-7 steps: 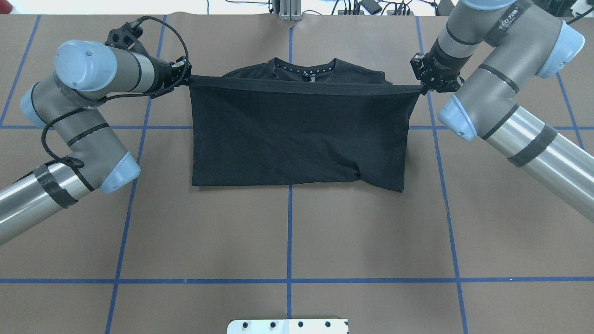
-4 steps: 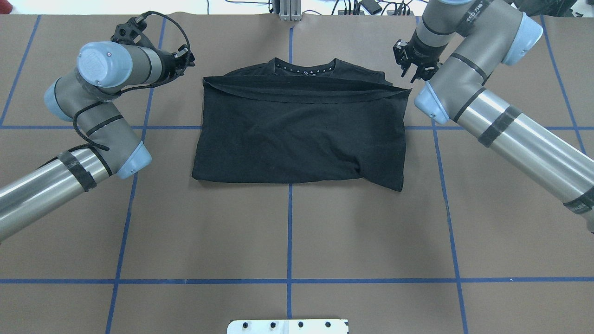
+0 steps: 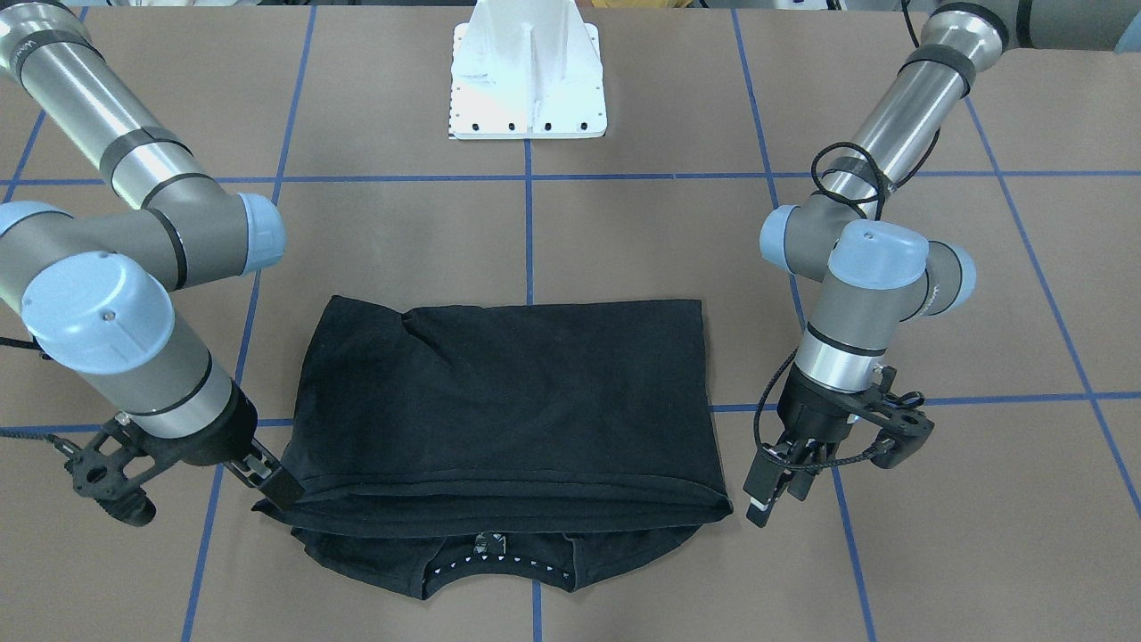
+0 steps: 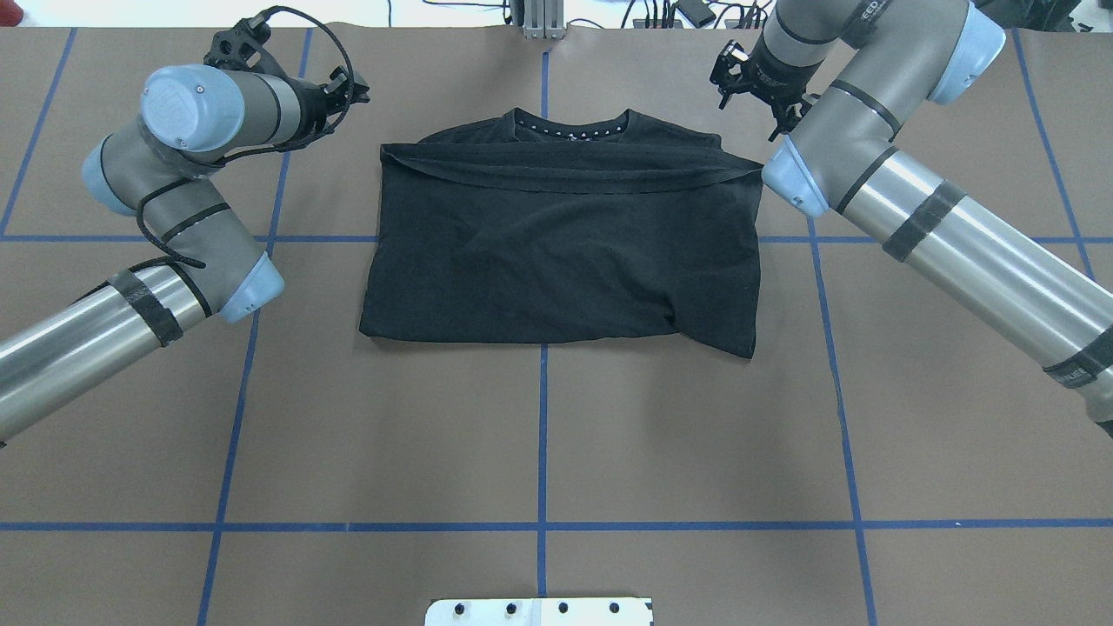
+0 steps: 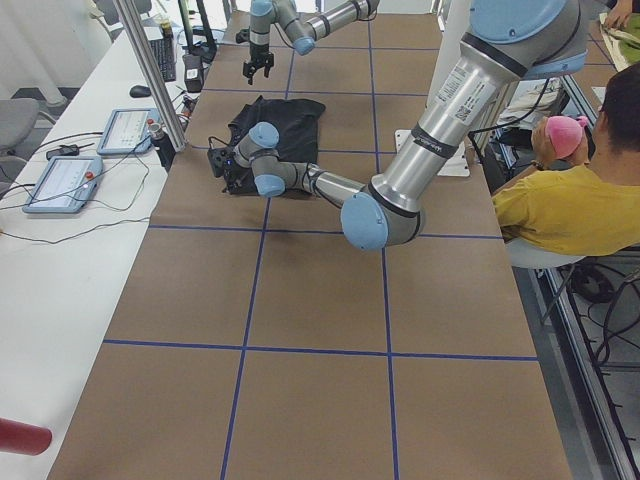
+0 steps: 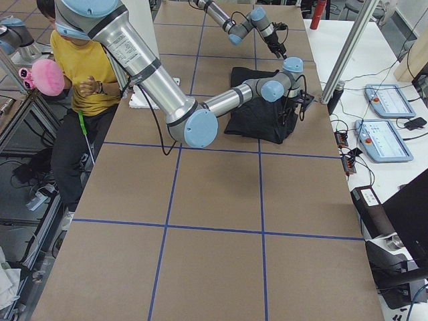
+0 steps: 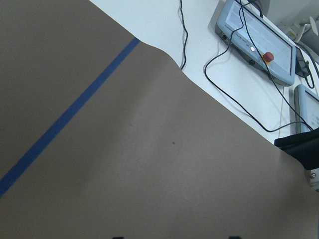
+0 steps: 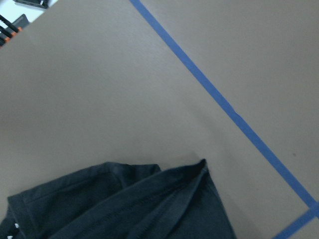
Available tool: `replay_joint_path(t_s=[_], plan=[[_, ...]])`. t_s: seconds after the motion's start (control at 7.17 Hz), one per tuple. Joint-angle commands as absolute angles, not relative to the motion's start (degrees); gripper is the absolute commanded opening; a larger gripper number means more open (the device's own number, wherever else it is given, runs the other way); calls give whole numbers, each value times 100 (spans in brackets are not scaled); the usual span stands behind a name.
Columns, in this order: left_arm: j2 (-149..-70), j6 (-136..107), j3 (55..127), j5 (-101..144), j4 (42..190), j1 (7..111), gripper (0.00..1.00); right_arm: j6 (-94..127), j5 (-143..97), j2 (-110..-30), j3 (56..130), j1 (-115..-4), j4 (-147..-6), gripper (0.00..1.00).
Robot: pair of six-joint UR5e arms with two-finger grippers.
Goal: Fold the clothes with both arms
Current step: 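Lower the hem near the collar and open both grippers, then move the right gripper to the folded shirt's side edge and grasp it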
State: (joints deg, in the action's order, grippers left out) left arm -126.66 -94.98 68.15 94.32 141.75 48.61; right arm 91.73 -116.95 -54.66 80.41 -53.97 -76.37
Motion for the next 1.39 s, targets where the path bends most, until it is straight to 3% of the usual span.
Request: replay_joint_path(t_s=[0.0, 0.28, 1.25], plan=[[-12630, -9510, 7091, 9431, 14089, 4860, 99, 10531, -11637, -6928, 9487, -5081, -6948, 100], [-12621, -9518, 7286, 9509, 13817, 4860, 99, 11930, -10919, -7802, 9833, -4337, -5498, 99], [-12621, -9519, 7313, 9519, 13816, 4843, 99, 12190, -9906, -7999, 10177, -3121, -5798, 91]])
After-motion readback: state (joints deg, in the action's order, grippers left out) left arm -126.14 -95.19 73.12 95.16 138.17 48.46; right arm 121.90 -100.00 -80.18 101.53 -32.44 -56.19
